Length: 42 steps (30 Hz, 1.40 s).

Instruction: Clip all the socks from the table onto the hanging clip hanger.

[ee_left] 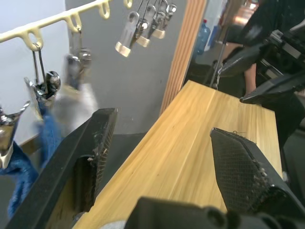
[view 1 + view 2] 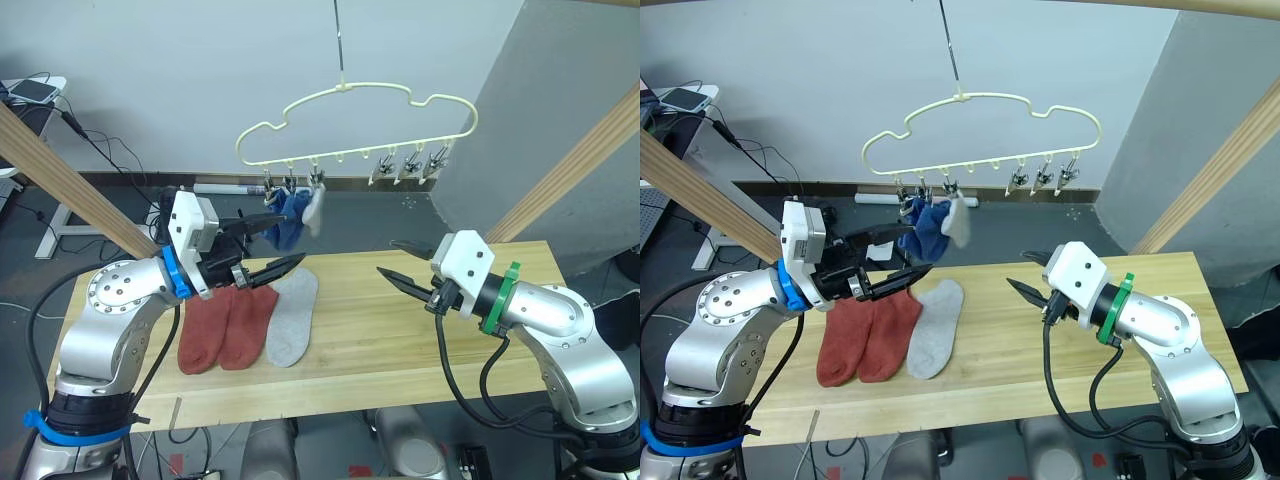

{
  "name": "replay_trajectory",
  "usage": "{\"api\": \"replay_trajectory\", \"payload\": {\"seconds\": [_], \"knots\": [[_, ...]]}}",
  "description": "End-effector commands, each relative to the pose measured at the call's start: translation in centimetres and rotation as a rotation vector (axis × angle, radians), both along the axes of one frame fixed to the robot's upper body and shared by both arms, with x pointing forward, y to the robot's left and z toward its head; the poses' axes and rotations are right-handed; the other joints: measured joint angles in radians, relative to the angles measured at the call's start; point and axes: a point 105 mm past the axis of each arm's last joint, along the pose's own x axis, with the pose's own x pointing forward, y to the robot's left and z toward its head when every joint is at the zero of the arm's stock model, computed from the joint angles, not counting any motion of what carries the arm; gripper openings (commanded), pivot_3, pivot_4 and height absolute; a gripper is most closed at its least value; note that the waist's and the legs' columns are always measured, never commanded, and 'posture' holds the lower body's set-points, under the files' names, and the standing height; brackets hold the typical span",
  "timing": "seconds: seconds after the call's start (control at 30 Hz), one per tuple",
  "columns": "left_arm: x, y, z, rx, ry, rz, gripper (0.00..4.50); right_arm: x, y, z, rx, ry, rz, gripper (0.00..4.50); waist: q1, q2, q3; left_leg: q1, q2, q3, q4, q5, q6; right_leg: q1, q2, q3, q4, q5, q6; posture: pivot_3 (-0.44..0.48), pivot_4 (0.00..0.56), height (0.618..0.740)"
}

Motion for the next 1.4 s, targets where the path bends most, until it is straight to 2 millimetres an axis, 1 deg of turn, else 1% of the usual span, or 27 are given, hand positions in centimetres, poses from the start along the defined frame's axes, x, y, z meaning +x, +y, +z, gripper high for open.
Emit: {"api": "replay_trajectory", "payload": {"seconds": [0.03, 0.13, 0.3, 0.43, 0.53, 0.6, 0.77, 0.87, 1.0, 1.2, 1.4], "knots": [[-1.1, -0.3, 2.0, -0.016, -0.064, -0.038, 3.53, 0.1, -0.2, 2.3, 0.082, -0.061, -0.041, 2.15, 0.001, 0.000, 0.000, 0.000, 0.000, 0.000, 0.000, 0.000, 0.000, 0.000, 0.000, 0.000, 0.000, 0.000, 0.000, -0.217, 0.281, 0.732], [-1.1, -0.5, 2.3, -0.009, -0.050, -0.055, 3.53, 1.4, -0.3, 3.2, 0.146, -0.070, -0.105, 2.15, 0.001, 0.000, 0.000, 0.000, 0.000, 0.000, 0.000, 0.000, 0.000, 0.000, 0.000, 0.000, 0.000, 0.000, 0.000, -0.215, 0.280, 0.732], [-1.1, -1.3, 3.2, -0.009, -0.073, -0.092, 3.53, 2.6, -0.2, 3.3, 0.181, -0.060, -0.163, 2.15, 0.015, 0.000, 0.000, 0.000, 0.000, 0.000, 0.000, 0.000, 0.000, 0.000, 0.000, 0.000, 0.000, 0.000, 0.000, -0.216, 0.283, 0.732], [-0.8, -1.9, 3.8, -0.013, -0.091, -0.109, 3.53, 3.8, 0.1, 3.8, 0.249, -0.049, -0.214, 2.15, 0.016, 0.000, 0.000, -0.001, 0.000, 0.000, 0.000, 0.000, 0.000, 0.000, 0.000, 0.000, 0.000, 0.000, 0.000, -0.218, 0.284, 0.732], [-0.7, -2.2, 3.9, -0.005, -0.099, -0.123, 3.53, 4.3, 0.0, 3.9, 0.267, -0.047, -0.246, 2.76, 0.016, 0.000, 0.000, -0.001, 0.000, 0.000, 0.000, 0.000, 0.000, 0.000, 0.000, 0.000, 0.000, 0.000, 0.000, -0.219, 0.289, 0.732], [-0.6, -2.4, 4.0, 0.001, -0.105, -0.131, 3.53, 4.5, 0.0, 4.1, 0.260, -0.054, -0.254, 3.40, 0.016, 0.000, 0.000, -0.001, 0.000, 0.000, 0.000, 0.000, 0.000, 0.000, 0.000, 0.000, 0.000, 0.000, 0.000, -0.219, 0.289, 0.732], [-0.3, -2.9, 4.0, 0.010, -0.119, -0.147, 3.53, 5.1, 0.4, 4.5, 0.274, -0.064, -0.277, 3.40, 0.016, 0.000, 0.000, -0.001, 0.000, 0.000, 0.000, 0.000, 0.000, 0.000, 0.000, 0.000, 0.000, 0.000, 0.000, -0.231, 0.288, 0.732], [-0.1, -3.1, 4.0, 0.006, -0.124, -0.146, 3.53, 5.3, 0.4, 4.6, 0.295, -0.059, -0.288, 2.76, 0.015, 0.000, 0.000, -0.001, 0.000, 0.000, 0.000, 0.000, 0.000, -0.001, 0.001, 0.000, 0.000, 0.000, 0.000, -0.231, 0.287, 0.732], [0.1, -3.1, 3.9, 0.008, -0.125, -0.144, 3.53, 5.4, 0.7, 4.6, 0.294, -0.054, -0.285, 1.37, 0.015, 0.000, 0.000, -0.001, 0.000, 0.000, 0.000, 0.000, 0.000, 0.000, 0.000, 0.000, 0.000, 0.000, 0.000, -0.236, 0.287, 0.732], [0.3, -3.3, 4.1, 0.007, -0.135, -0.151, 3.53, 6.3, 0.5, 4.8, 0.308, -0.058, -0.338, 1.37, 0.014, 0.000, 0.000, -0.001, 0.000, 0.000, 0.000, 0.000, 0.000, -0.001, 0.001, 0.000, 0.000, 0.000, 0.000, -0.238, 0.284, 0.732], [0.4, -3.4, 4.1, 0.006, -0.138, -0.156, 3.53, 6.9, 0.7, 5.0, 0.323, -0.049, -0.348, 1.37, 0.014, 0.000, 0.000, -0.001, 0.000, 0.000, 0.000, 0.000, 0.000, -0.001, 0.000, 0.000, 0.000, 0.000, 0.000, -0.242, 0.280, 0.732]]}}
